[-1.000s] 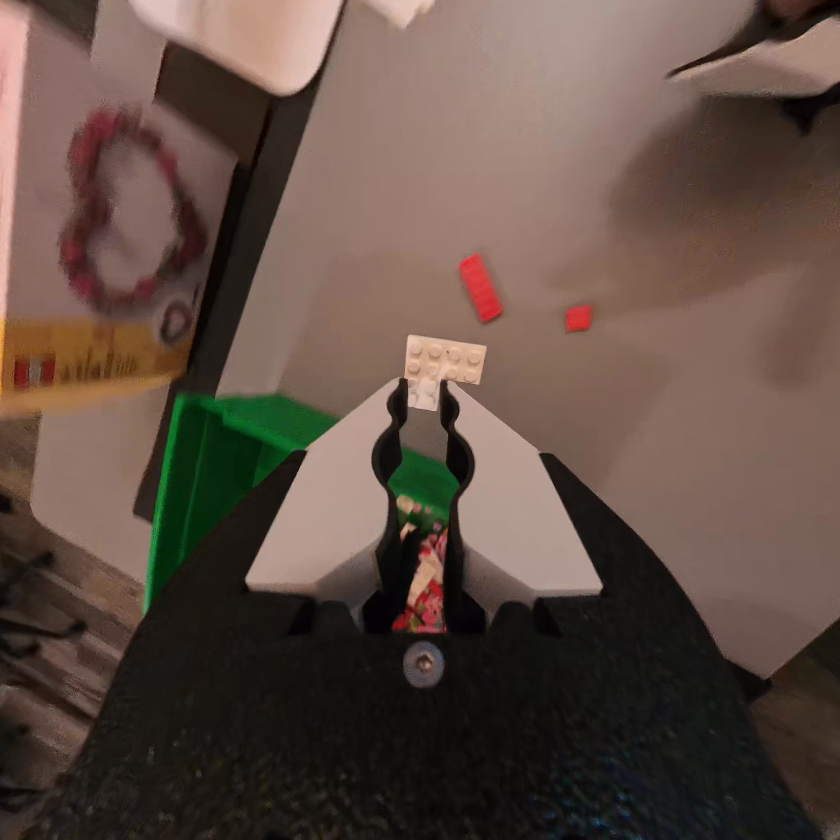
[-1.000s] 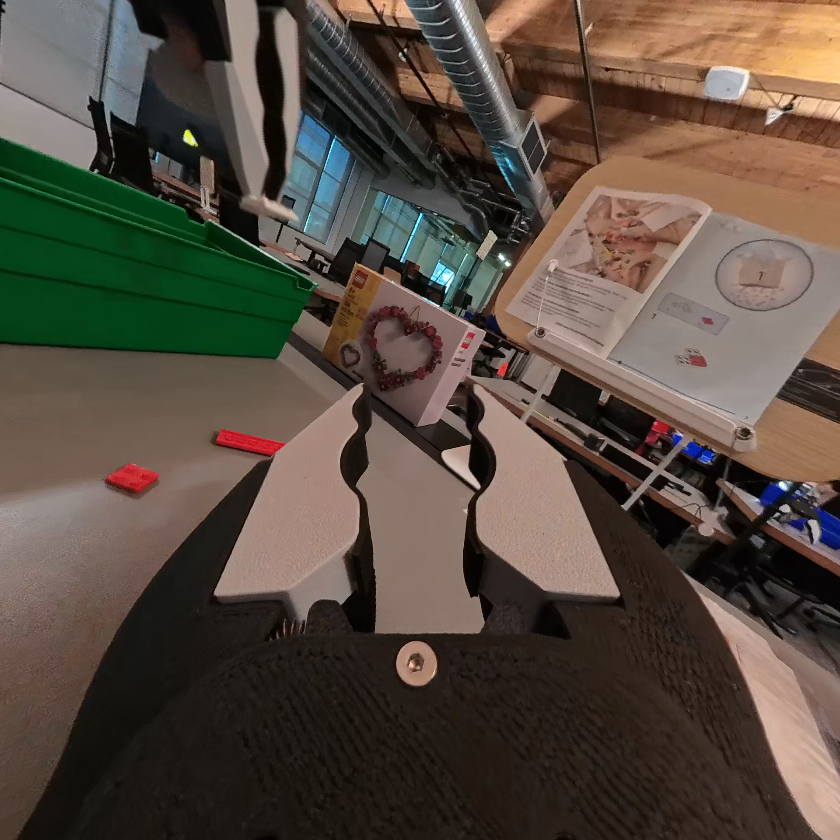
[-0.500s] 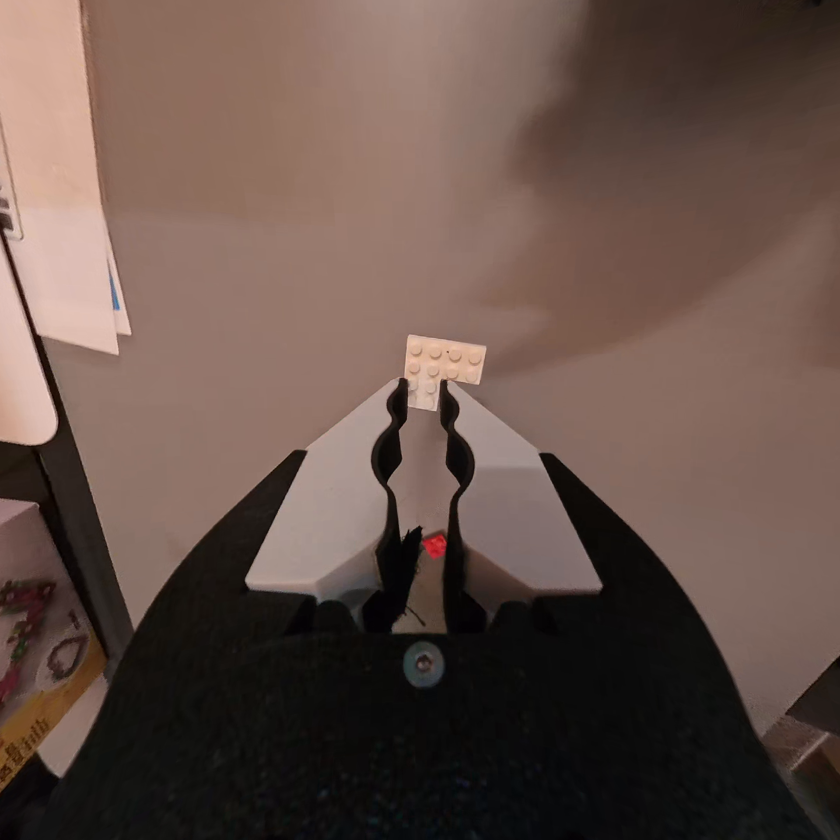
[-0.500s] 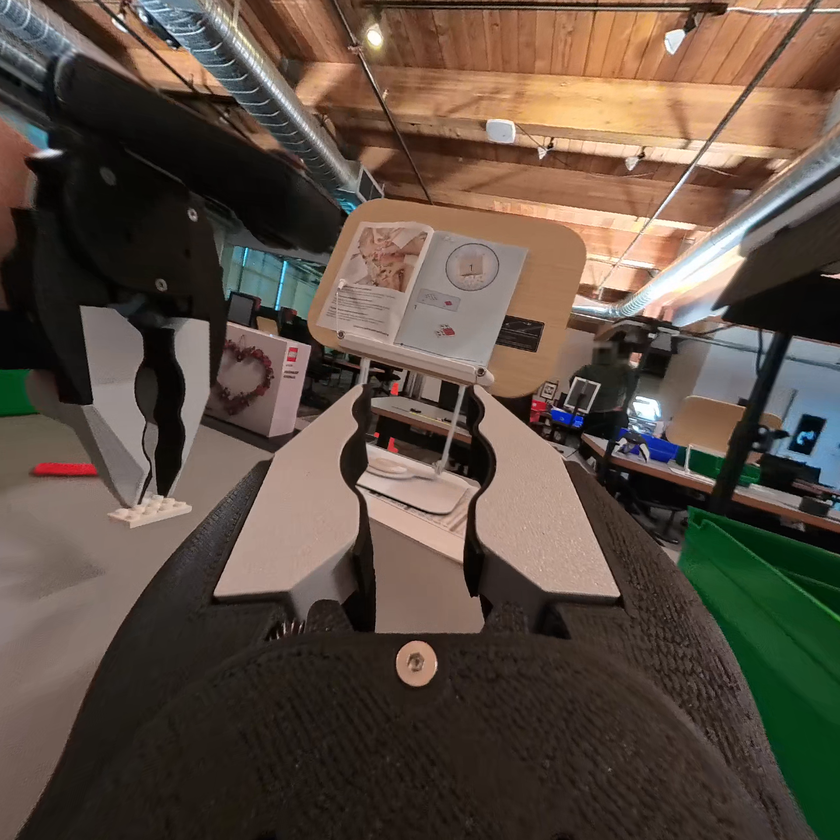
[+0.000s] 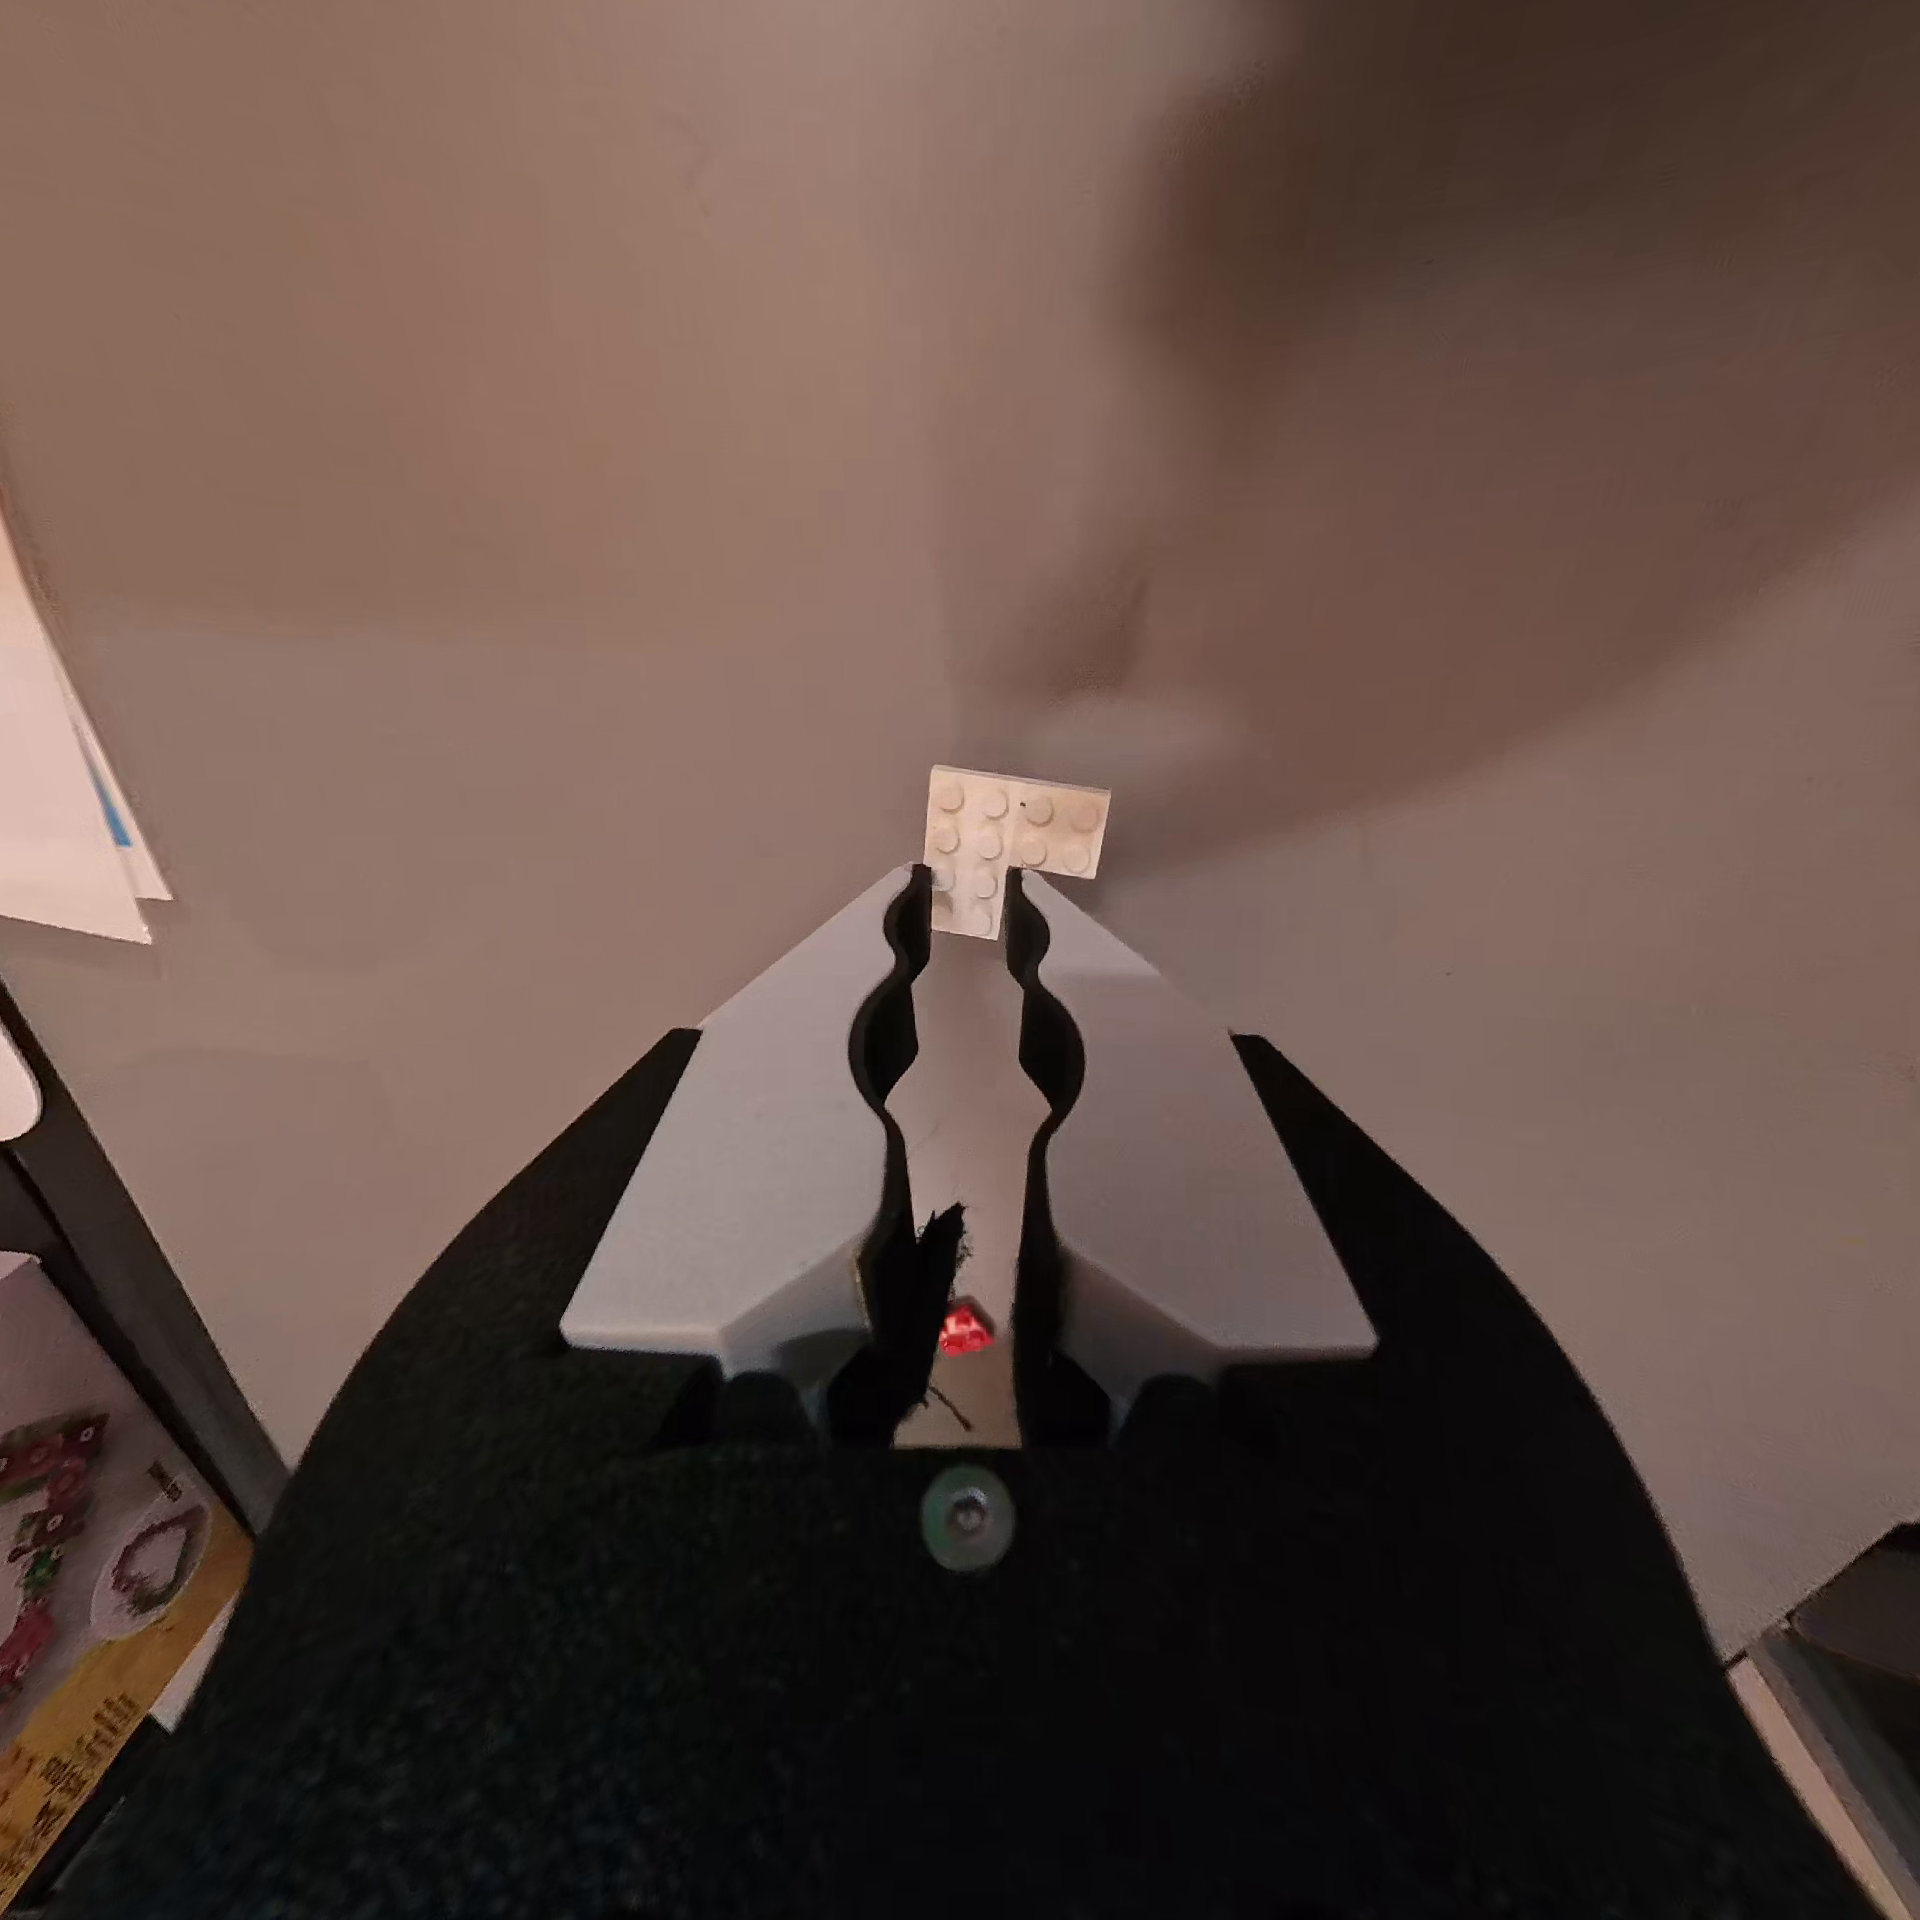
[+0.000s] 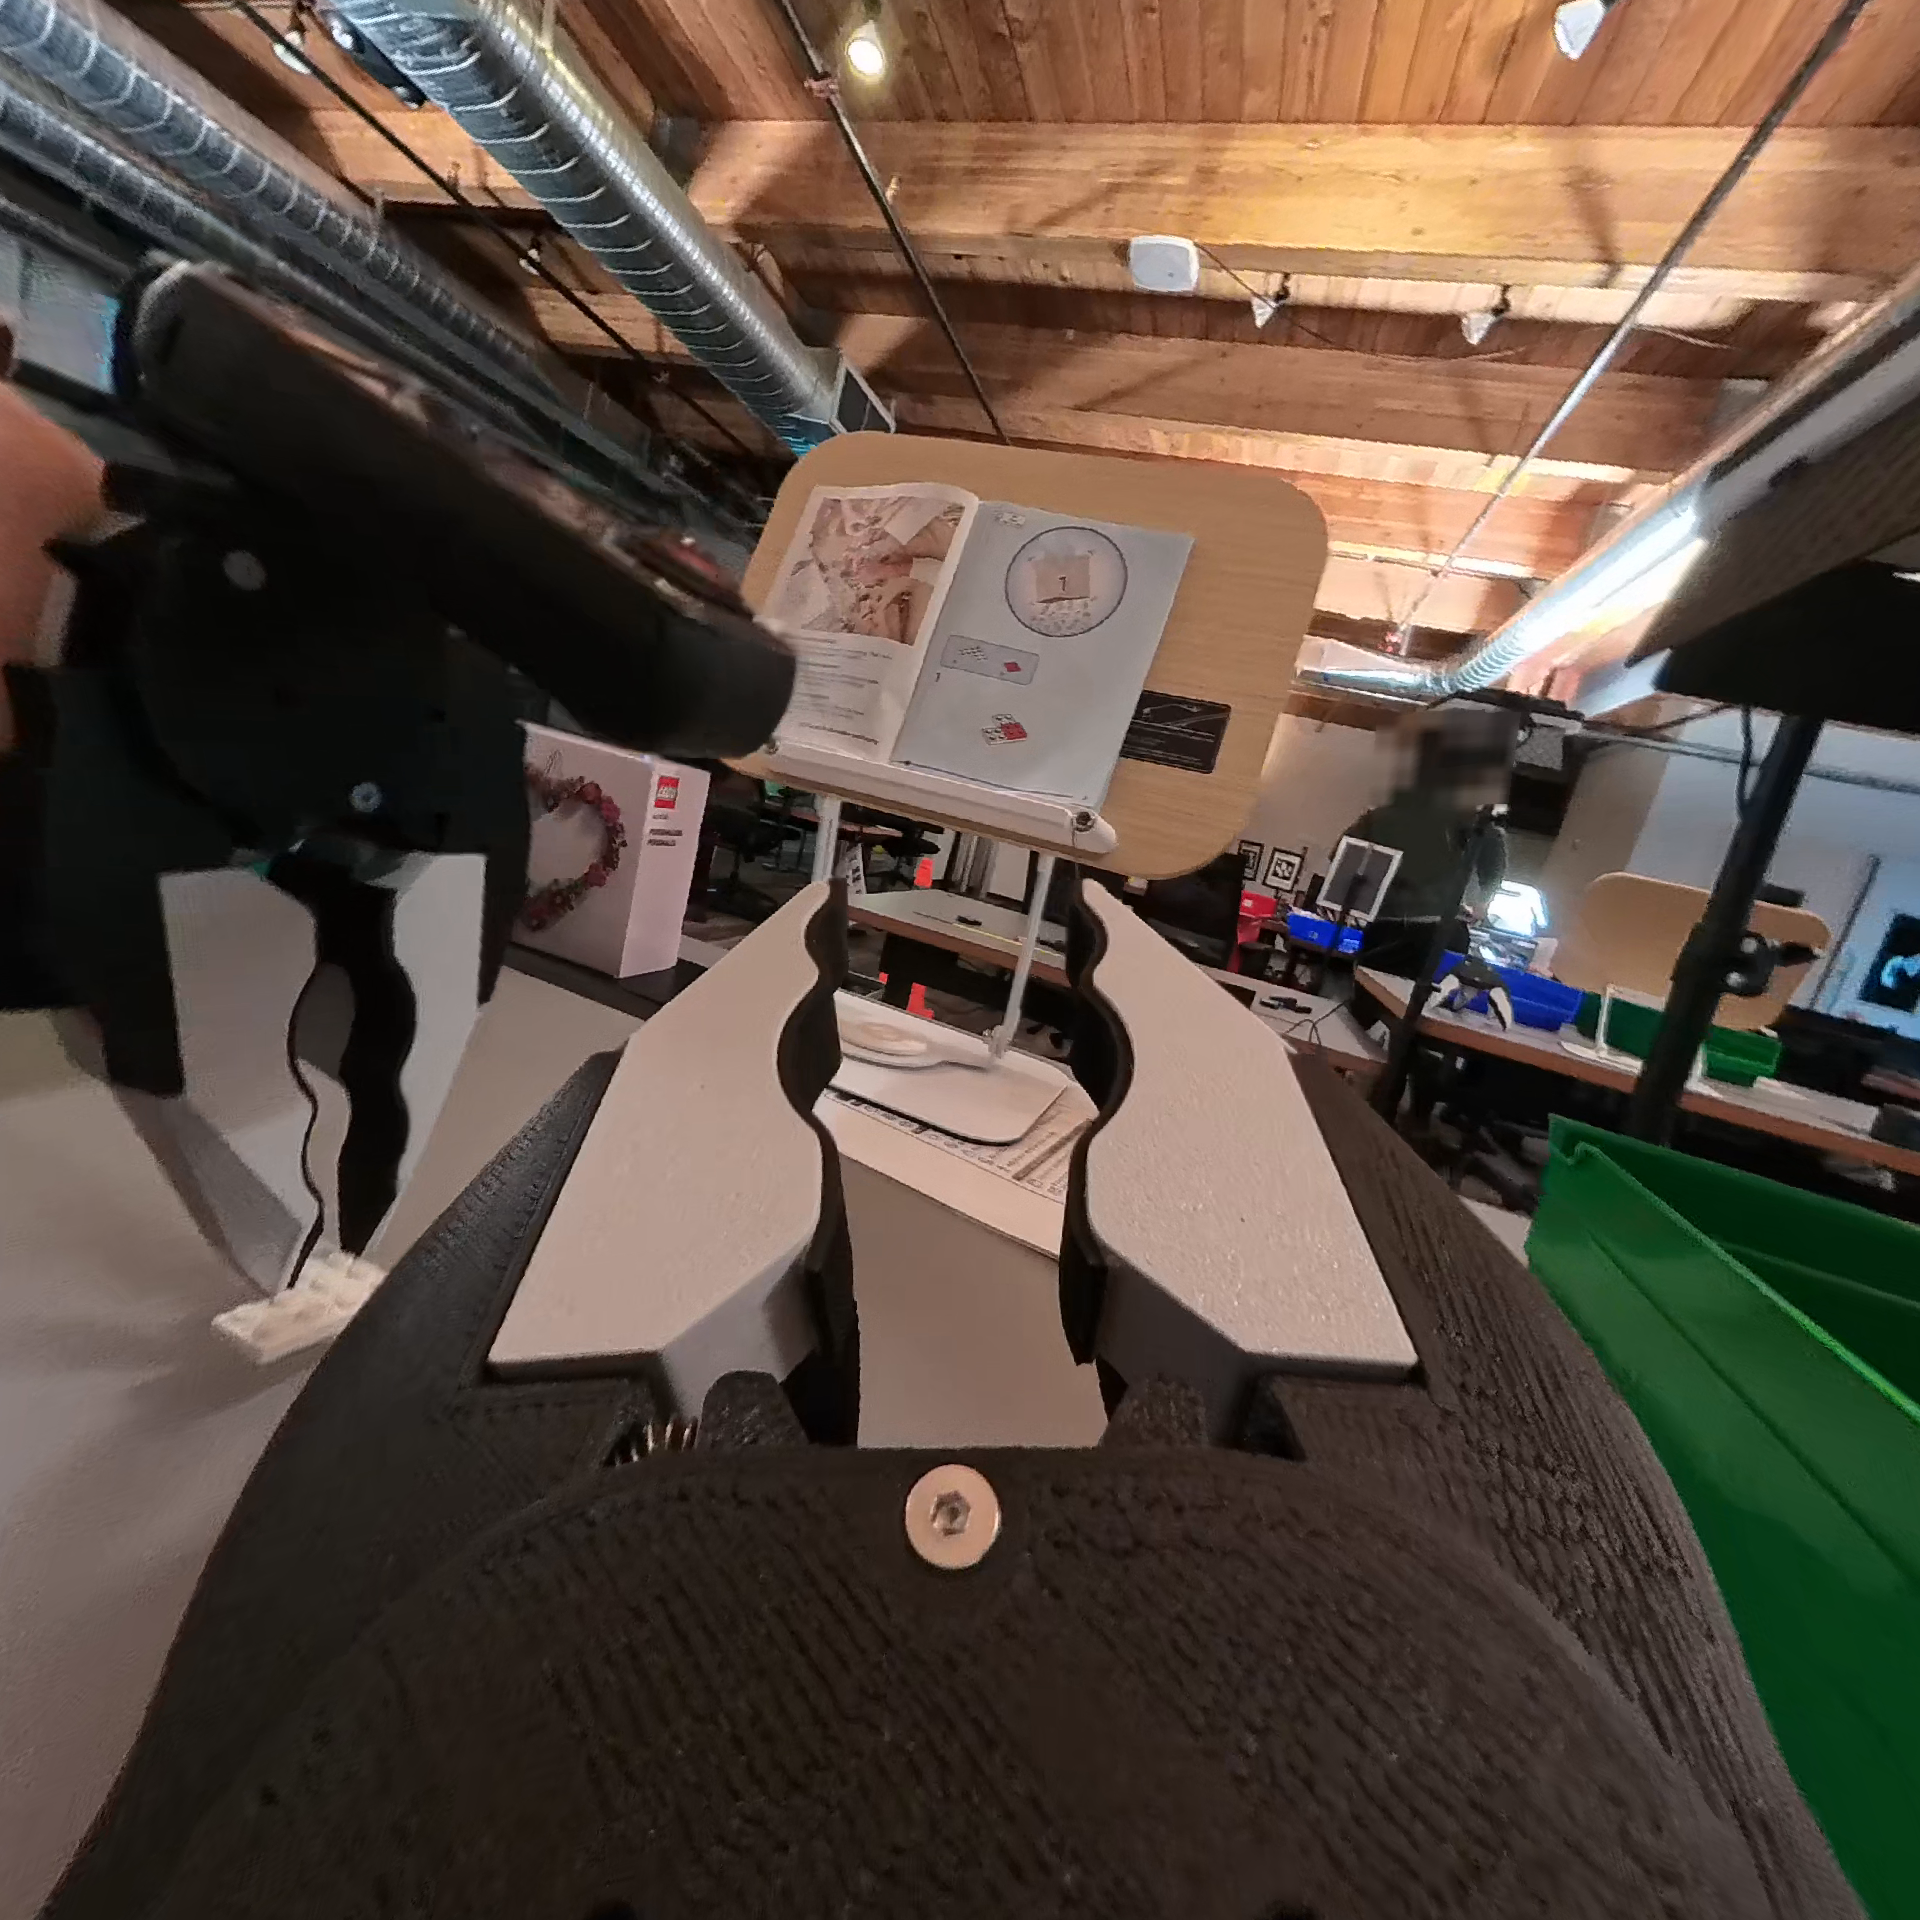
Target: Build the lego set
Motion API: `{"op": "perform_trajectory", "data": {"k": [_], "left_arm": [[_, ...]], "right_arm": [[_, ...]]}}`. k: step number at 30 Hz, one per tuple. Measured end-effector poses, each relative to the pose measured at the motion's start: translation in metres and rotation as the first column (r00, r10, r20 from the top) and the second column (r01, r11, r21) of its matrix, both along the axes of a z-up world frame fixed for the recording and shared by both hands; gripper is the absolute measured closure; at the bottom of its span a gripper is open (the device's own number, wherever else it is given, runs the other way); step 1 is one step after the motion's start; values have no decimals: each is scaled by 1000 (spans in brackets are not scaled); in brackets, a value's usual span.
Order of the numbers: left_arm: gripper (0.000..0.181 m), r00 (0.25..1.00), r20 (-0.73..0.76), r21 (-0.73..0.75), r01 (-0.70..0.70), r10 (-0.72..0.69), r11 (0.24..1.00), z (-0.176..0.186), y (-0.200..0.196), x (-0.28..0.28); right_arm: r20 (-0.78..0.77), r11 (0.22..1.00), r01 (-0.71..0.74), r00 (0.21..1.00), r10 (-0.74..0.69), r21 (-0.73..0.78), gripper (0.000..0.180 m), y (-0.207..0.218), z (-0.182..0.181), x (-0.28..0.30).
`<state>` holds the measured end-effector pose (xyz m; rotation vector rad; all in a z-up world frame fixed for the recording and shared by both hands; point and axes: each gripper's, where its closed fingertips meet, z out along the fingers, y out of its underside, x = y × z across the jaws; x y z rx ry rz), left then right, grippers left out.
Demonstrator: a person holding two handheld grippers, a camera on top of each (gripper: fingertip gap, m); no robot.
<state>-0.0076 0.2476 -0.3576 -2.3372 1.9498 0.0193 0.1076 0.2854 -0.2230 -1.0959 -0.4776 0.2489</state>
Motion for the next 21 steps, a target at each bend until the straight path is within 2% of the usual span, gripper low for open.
{"op": "perform_trajectory", "data": {"k": [1,18,21], "left_arm": [[168,1000,1,-3,-2,2,1000,-2,-1,1],[169,998,-60,-12,10,-11,1000,-17,-10,-8],[157,999,-49,-14,1,-2,1000,-17,-10,-7]], "right_arm": [[-15,1000,4,1000,-4,-6,139,1,0,3],[-79,998,53,995,-55,-29,132,9,2,17],[-84,998,54,995,-56,-33,131,10,2,18]]}}
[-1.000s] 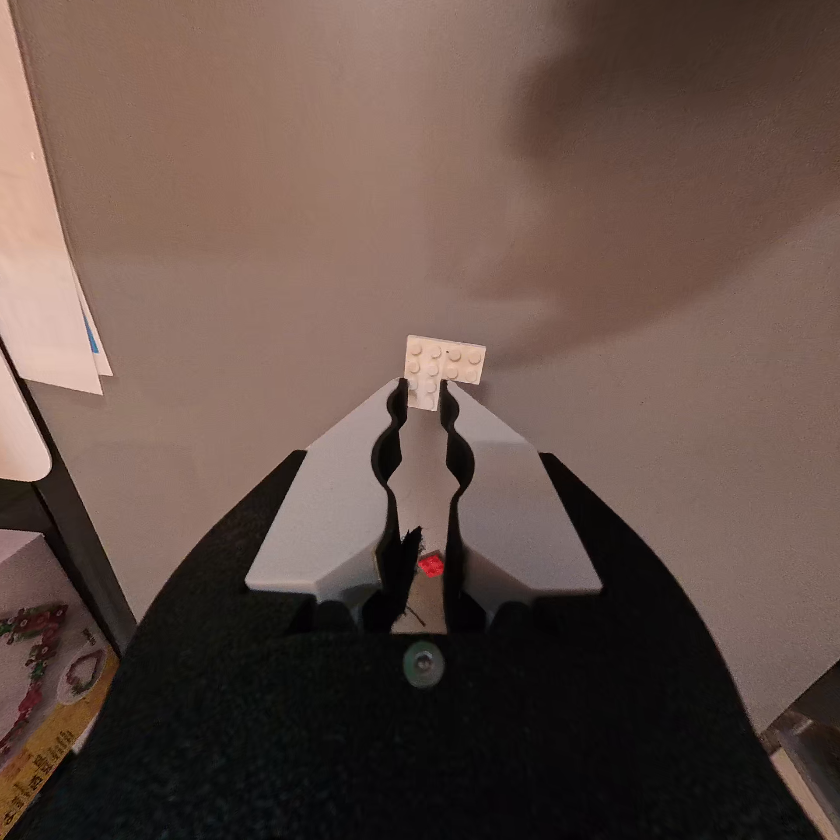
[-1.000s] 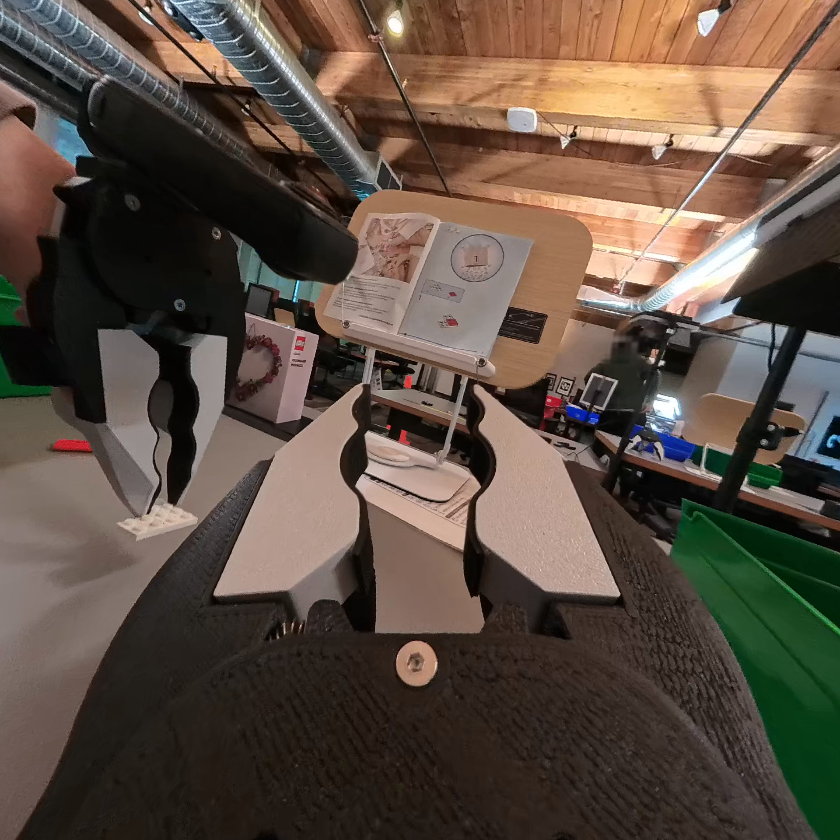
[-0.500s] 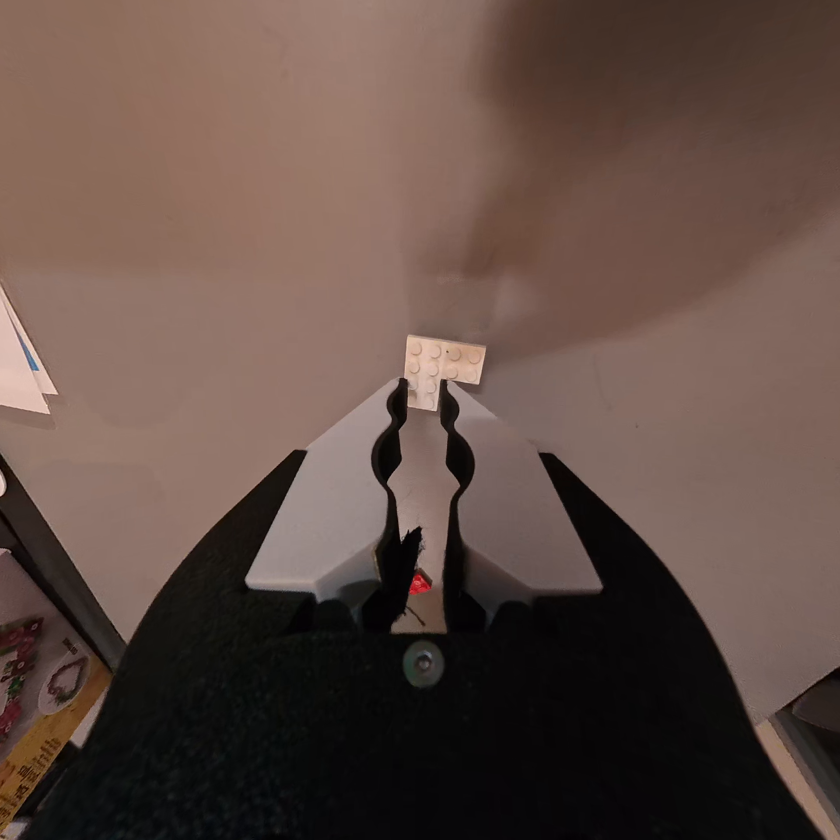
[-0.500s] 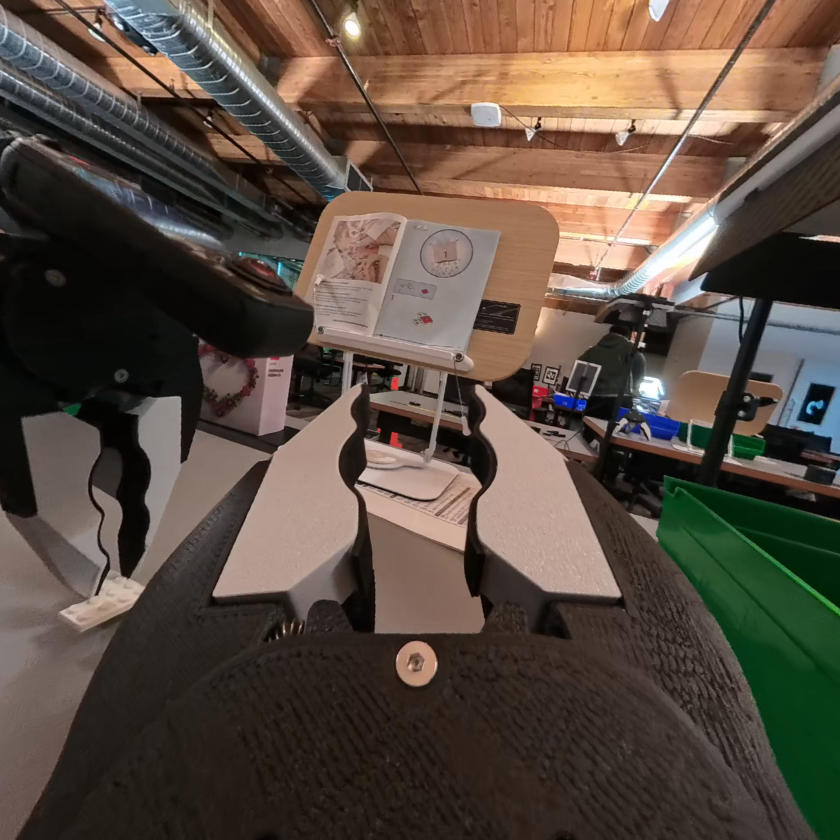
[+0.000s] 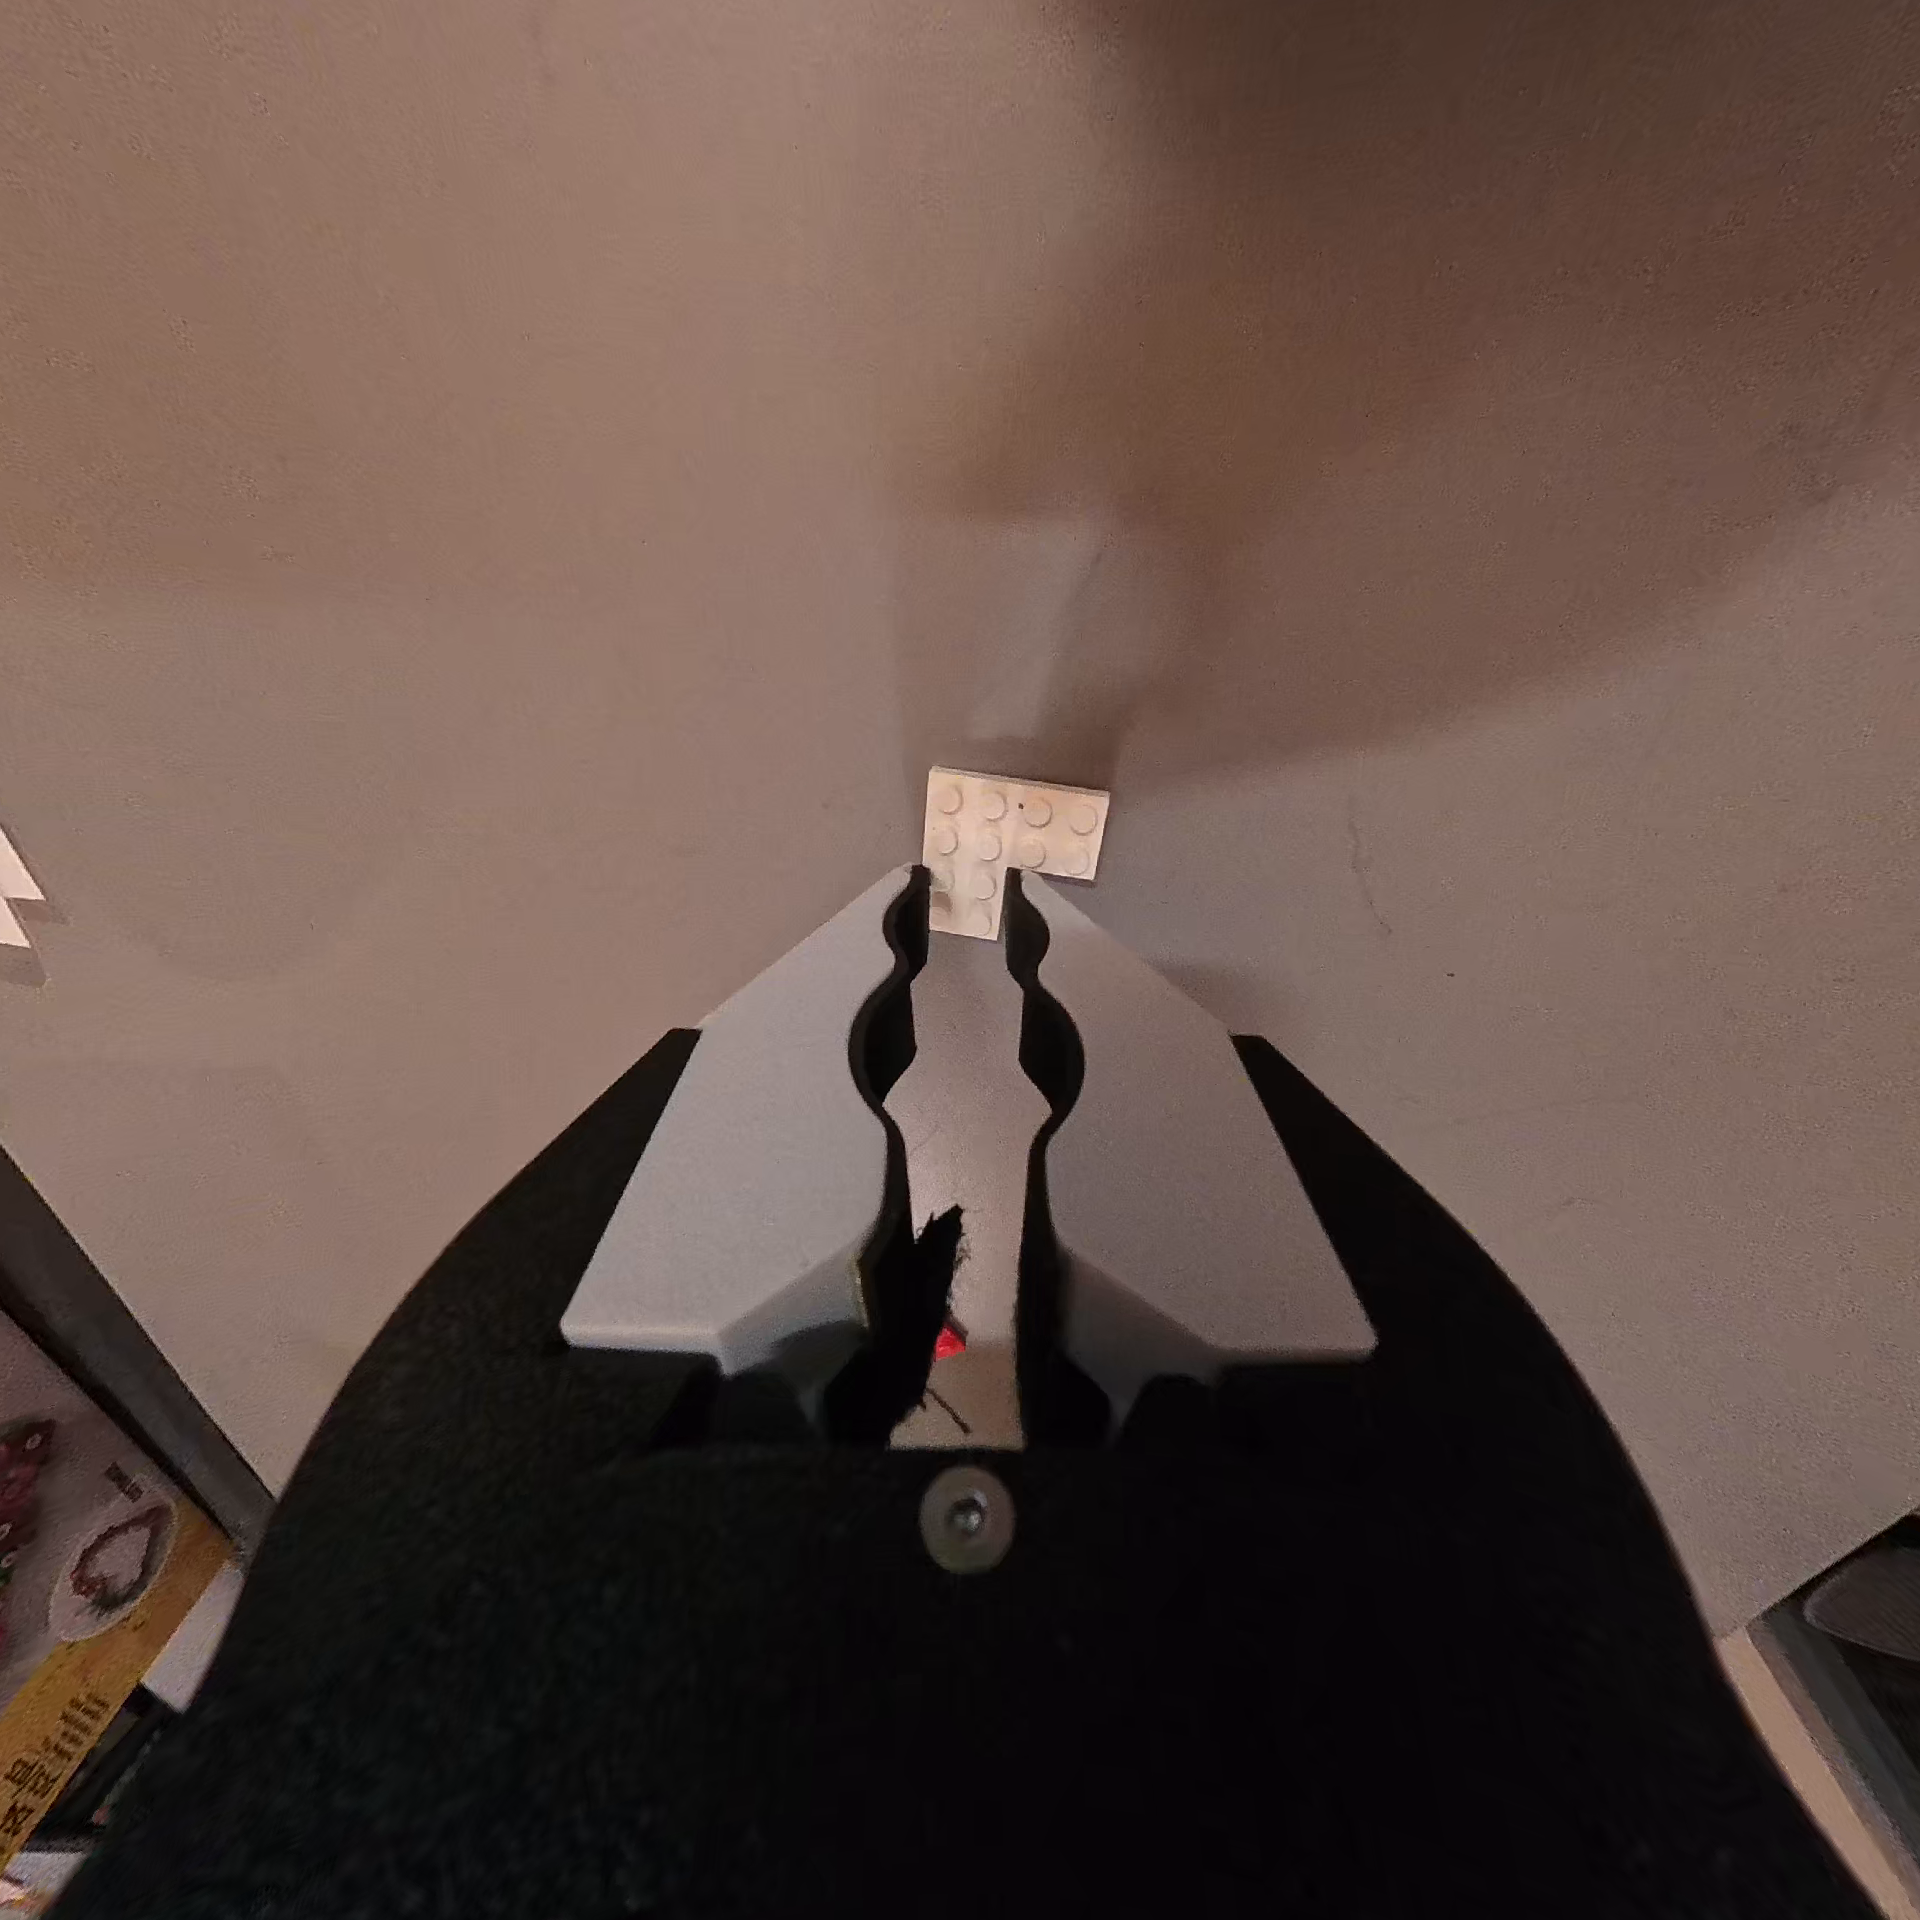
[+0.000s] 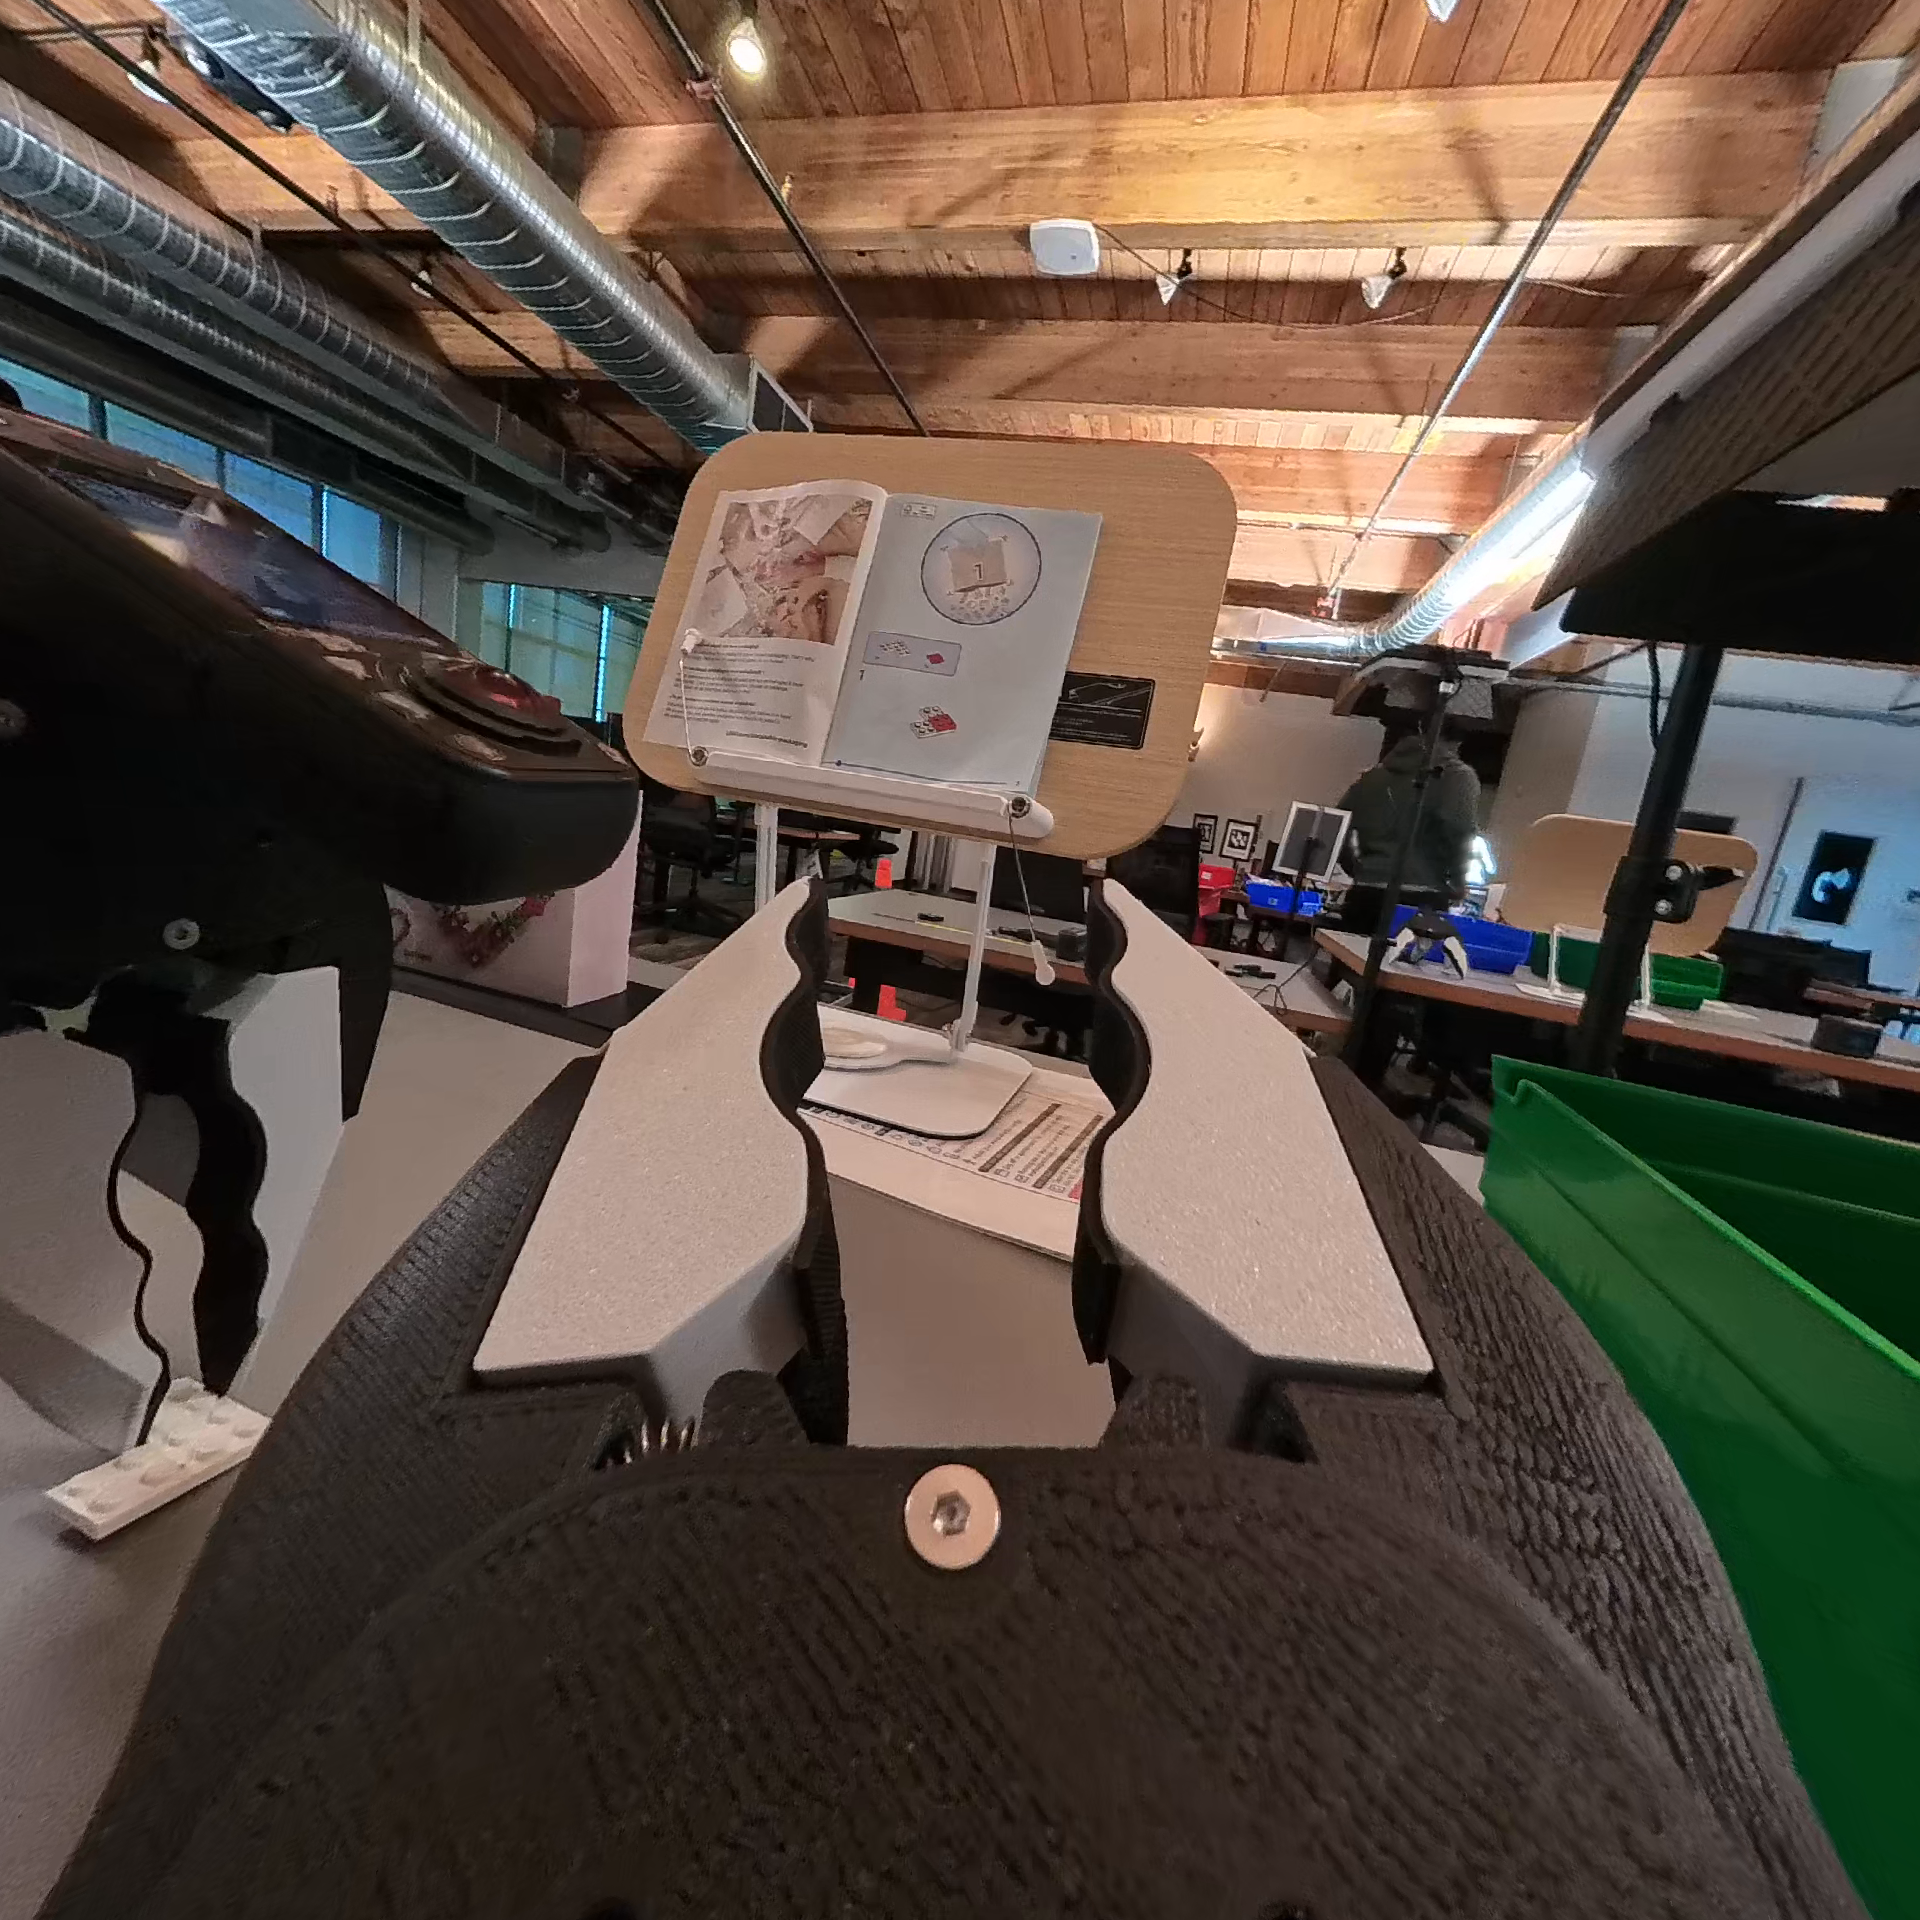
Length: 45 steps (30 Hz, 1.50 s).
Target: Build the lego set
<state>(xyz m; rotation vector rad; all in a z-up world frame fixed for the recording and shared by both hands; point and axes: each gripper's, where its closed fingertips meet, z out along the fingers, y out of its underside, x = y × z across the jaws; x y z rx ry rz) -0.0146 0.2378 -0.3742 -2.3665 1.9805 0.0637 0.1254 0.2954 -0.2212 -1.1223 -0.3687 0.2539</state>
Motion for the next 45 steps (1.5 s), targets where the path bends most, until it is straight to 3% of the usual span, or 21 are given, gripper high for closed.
{"op": "perform_trajectory", "data": {"k": [7,11,15,17,21,24,32,37,41,45], "left_arm": [[125,991,109,-32,-75,78,997,6,-3,13],[112,937,333,50,-131,107,990,37,1,26],[103,718,691,208,-305,81,929,103,7,29],[102,573,819,317,-475,16,821,141,15,8],[107,362,914,400,-736,-181,547,181,10,-50],[98,243,916,375,-799,-318,470,184,-5,-73],[107,179,885,334,-886,-429,321,169,-9,-127],[111,190,875,352,-882,-446,314,160,-8,-125],[113,65,861,279,-889,-504,363,180,-24,-125],[120,202,814,383,-891,-545,242,183,-25,-143]], "right_arm": [[-5,1000,6,1000,-6,-8,128,1,-1,2],[-27,1000,10,1000,-11,-18,127,1,-1,7],[-16,1000,7,1000,-7,-15,127,2,-2,4],[-3,1000,5,1000,-5,-13,127,2,-2,2],[21,1000,3,1000,-2,-11,128,1,-4,-3],[38,1000,-2,999,3,-10,129,0,-5,-5],[169,999,-46,985,48,-12,131,-6,-13,-29],[273,995,-99,957,96,-1,139,-17,-19,-51],[343,992,-114,935,91,48,140,-29,-15,-63],[479,996,-89,875,71,16,141,-39,-30,-95]]}}
